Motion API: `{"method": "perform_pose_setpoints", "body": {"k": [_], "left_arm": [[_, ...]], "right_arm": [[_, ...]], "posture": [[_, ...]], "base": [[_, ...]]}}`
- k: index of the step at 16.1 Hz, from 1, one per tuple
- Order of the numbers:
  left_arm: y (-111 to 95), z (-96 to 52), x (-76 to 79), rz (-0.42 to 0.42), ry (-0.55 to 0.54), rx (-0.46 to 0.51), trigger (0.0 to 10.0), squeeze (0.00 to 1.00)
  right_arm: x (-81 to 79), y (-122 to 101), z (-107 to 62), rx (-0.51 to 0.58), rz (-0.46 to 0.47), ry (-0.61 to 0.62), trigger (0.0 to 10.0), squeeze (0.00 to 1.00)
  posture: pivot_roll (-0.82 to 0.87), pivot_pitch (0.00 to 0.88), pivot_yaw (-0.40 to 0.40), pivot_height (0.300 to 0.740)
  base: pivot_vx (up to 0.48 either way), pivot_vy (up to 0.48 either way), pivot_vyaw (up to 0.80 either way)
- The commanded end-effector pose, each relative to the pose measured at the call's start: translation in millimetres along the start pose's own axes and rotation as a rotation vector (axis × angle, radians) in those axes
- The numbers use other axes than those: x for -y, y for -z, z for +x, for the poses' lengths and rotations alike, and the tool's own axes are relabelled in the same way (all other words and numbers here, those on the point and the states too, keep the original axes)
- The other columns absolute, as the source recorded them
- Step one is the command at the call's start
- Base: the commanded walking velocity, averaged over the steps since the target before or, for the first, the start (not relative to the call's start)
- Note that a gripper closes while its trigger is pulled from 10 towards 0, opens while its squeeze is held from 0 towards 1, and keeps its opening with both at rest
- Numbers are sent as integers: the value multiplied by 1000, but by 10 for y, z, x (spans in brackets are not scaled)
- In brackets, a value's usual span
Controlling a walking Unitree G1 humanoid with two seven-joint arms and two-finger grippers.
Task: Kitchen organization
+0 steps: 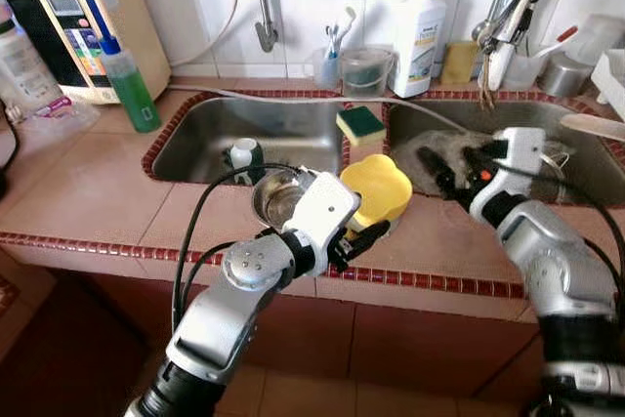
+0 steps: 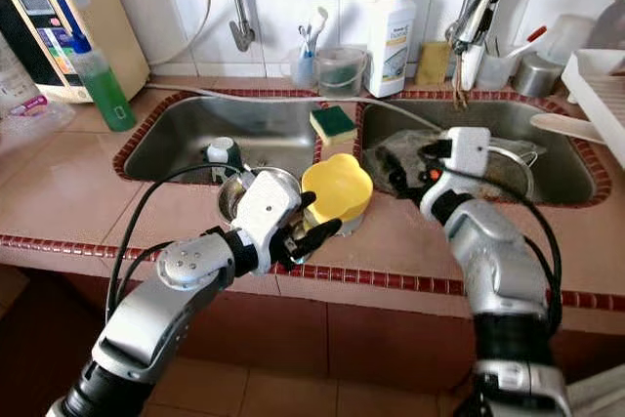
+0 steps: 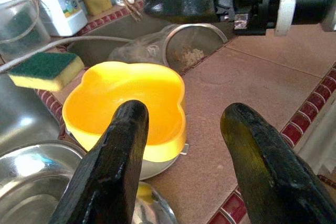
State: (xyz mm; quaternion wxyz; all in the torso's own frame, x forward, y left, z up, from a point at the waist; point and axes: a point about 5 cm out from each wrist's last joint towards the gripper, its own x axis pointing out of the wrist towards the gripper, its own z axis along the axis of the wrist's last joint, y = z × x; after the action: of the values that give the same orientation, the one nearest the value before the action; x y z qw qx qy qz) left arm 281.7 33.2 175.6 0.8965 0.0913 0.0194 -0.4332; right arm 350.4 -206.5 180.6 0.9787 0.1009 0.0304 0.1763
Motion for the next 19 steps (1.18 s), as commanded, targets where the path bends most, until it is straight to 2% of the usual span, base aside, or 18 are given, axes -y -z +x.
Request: {"method": "perform_pose_setpoints", "body": {"k": [1,4,5,6,13,15,16,18,19], "left_arm": [[-46,-16,-30,2,-20,-4,10000,0],[-64,-34,-67,26,-39,-4,10000,0],[-83,-44,-87,-5,-48,-2,10000,0],[-83,-51,-99,16,-55,-2,10000,0],[-121,-62,-106,23,-81,4,10000,0],[-123,-62,-102,30,-89,5,10000,0],[-129,-60,-100,30,-91,8,10000,0],[-131,-57,-91,30,-93,11,10000,0],[-132,-55,-89,30,-94,12,10000,0]], "right_arm": [[-47,-2,49,-34,8,-54,10000,0],[-73,30,112,-96,29,-111,10000,0],[-62,30,144,-121,54,-127,10000,0],[-48,18,166,-127,81,-132,10000,0],[55,76,249,-235,162,-103,10000,0],[54,132,244,-278,207,-113,9216,0],[64,173,227,-306,209,-111,5529,0],[100,206,201,-324,226,-86,2275,0],[124,214,186,-328,228,-72,0,0]], "posture": [[-243,41,68,740],[-234,43,63,740],[-226,43,58,740],[-224,43,55,740],[-215,47,37,740],[-213,42,31,740],[-214,39,27,740],[-215,34,24,740],[-217,32,25,740]], "base": [[0,0,0],[0,0,0],[0,0,0],[0,0,0],[0,0,0],[0,0,0],[0,0,0],[0,0,0],[0,0,0]]}}
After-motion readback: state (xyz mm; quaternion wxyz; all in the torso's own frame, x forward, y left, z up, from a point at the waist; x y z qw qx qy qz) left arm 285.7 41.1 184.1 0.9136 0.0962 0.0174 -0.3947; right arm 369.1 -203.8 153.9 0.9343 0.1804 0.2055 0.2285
